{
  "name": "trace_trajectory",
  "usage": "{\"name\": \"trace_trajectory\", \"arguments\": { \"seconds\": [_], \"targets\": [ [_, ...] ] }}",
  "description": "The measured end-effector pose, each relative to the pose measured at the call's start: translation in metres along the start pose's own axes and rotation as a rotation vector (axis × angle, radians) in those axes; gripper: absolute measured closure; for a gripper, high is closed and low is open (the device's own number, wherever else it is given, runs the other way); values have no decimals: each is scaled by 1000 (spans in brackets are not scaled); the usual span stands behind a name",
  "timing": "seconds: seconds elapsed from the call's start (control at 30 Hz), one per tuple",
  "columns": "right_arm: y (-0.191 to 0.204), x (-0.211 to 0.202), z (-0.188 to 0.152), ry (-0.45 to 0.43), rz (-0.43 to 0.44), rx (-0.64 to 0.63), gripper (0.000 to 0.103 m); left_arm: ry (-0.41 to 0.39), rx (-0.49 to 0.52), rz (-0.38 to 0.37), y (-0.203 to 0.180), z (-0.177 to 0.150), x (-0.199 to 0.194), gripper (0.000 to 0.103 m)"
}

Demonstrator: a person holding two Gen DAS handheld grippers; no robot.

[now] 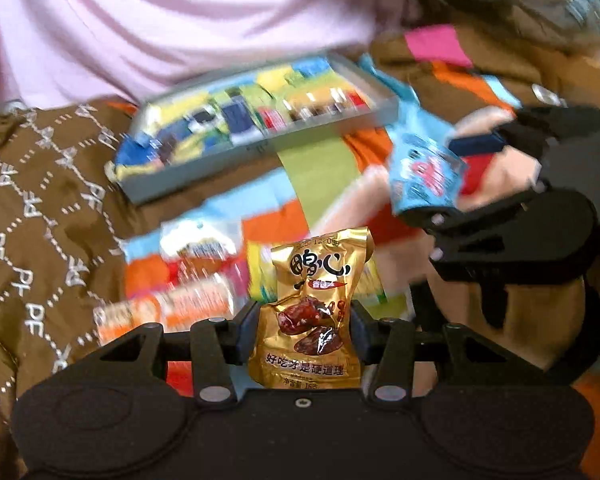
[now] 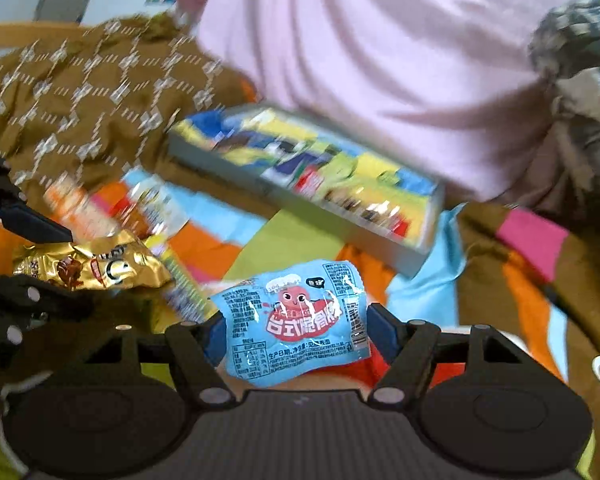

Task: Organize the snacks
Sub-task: 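Carry the gold bag with the left tool while the right tool carries the blue packet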

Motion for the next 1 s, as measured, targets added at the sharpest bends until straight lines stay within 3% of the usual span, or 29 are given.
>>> {"name": "trace_trajectory", "arguments": {
  "seconds": [0.23, 0.53, 0.77, 1.0],
  "targets": [
    [-13, 11, 18, -129, -102, 138, 28, -127, -126, 75, 26, 59, 11, 54],
    [-52, 61, 47, -224, -148, 286, 28, -248, -228, 142, 58, 149, 51, 54],
    [-84, 98, 56, -246, -187, 434, 28, -263, -294, 167, 73, 187, 99, 54],
    [-100, 125, 51, -231, -219, 485, 28, -229, -341, 183, 77, 195, 146, 54]
  ]
}}
Point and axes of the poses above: each gripper's, at about its wrist camera, not at the fingertips, and x roughly the way its jaws point, y to its left, z to its top, the point moved 6 cm from there along x, roughly the way its jaws point, and after that the axes turned 5 degrees about -z, right-handed, at the moved point
